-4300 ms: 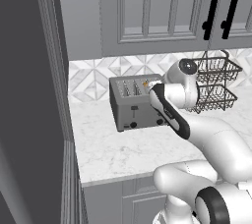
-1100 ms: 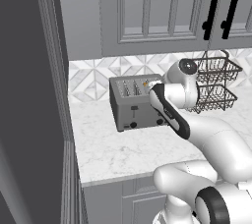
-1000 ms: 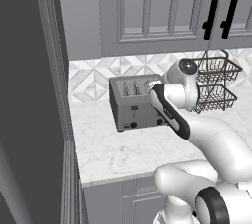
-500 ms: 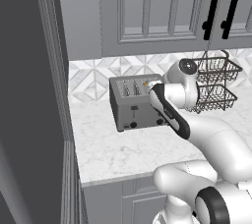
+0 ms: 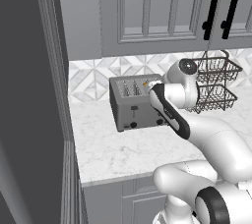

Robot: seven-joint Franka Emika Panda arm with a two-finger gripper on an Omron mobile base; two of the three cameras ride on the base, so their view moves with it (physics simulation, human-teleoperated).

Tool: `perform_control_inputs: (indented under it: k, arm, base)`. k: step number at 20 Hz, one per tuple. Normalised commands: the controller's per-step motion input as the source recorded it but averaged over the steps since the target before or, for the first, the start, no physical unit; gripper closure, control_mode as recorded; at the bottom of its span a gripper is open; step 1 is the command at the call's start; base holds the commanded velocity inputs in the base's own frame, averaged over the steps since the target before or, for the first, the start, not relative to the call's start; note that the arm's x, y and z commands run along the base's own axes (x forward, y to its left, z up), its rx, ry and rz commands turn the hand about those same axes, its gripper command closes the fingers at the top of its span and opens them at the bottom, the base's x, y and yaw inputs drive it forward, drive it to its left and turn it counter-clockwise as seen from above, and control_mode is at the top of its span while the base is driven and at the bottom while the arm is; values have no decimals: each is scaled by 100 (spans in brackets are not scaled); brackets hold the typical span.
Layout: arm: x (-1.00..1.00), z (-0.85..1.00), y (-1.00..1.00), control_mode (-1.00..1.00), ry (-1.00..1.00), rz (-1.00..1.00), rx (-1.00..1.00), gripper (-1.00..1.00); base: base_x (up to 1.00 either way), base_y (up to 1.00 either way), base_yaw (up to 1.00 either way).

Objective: Start the toaster. Once the lever pops up, take the bread to the plate on the dining counter.

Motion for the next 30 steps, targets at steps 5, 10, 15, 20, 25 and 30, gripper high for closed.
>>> perform_control_inputs:
  k: [5,10,15,20,25,30]
  arm:
    - [0,0,0,-100,0,0,0,-100]
    - [0,0,0,-100,0,0,0,-100]
    - [0,0,0,-100,0,0,0,-100]
    - [0,0,0,-100,0,0,0,-100]
    - [0,0,0,-100,0,0,0,-100]
    - [0,0,0,-100,0,0,0,-100]
  base:
    - [0,0,0]
    - [0,0,0]
    - [0,0,0]
    - [0,0,0]
    - [0,0,0]
    - [0,0,0]
